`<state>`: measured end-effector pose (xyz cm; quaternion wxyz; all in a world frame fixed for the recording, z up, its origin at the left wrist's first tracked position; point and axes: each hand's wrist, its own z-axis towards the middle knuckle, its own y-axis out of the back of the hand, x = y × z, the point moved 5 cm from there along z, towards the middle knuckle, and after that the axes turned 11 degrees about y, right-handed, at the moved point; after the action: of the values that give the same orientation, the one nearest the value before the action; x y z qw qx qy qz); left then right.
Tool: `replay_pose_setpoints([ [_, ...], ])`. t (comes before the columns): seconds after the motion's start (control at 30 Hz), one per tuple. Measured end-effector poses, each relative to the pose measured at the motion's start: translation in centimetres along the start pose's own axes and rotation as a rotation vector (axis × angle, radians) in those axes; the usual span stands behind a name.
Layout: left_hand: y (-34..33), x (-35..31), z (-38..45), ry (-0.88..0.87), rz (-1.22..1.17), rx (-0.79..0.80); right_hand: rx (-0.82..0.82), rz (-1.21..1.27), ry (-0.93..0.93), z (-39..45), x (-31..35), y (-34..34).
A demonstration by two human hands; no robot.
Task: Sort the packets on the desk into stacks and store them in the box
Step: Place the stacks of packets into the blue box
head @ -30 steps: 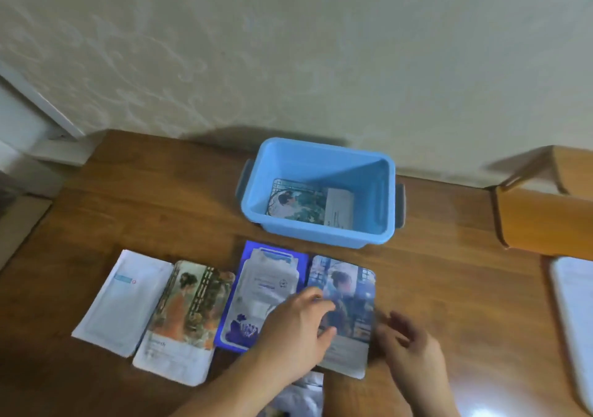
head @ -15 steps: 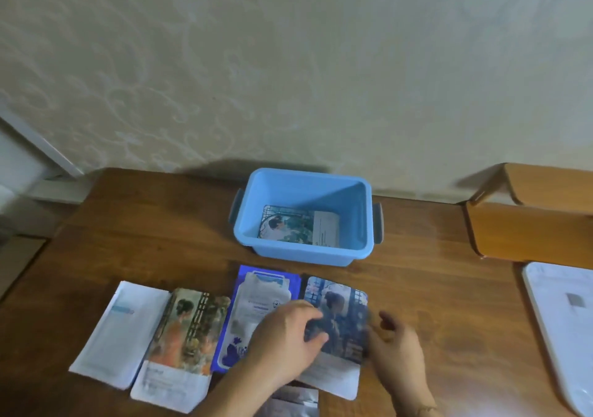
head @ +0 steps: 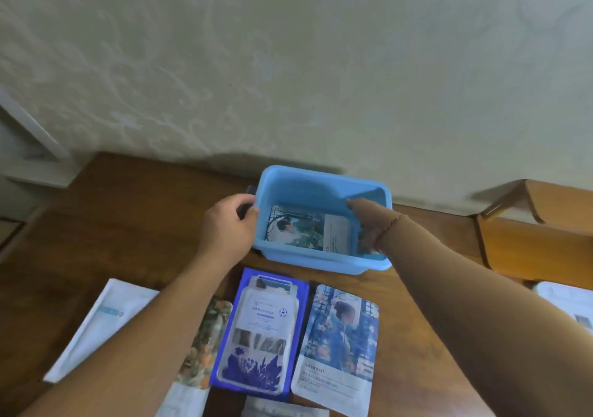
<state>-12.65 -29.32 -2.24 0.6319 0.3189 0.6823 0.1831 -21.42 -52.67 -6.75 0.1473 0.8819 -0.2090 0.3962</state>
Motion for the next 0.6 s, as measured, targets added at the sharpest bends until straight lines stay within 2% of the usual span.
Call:
replay_pose_setpoints([
  [0.1, -0.2, 0.5, 0.4, -0.024, 0.044, 0.039, 0.001, -0.068, -0.048, 1.5, -1.4, -0.3],
  [0.23, -0.2, 0.7, 0.6, -0.060, 0.029, 0.050, -0.006, -0.109, -0.012, 2.9, -2.1, -0.2],
  [0.47, -0.7, 0.7, 0.4, -0.140, 0.102, 0.042, 0.104, -0.095, -0.032, 1.1, -1.8, -1.0],
  [0.53, 0.1, 0.4, -0.2, -0.182, 0.081, -0.033, 0.070, -0.217, 0.062, -1.6, -0.5, -0.4],
  [0.6, 1.4, -0.5, -2.4, -0.337, -0.019, -0.200, -0.009, -0.352, 0.355, -6.1, 1.7, 0.9],
])
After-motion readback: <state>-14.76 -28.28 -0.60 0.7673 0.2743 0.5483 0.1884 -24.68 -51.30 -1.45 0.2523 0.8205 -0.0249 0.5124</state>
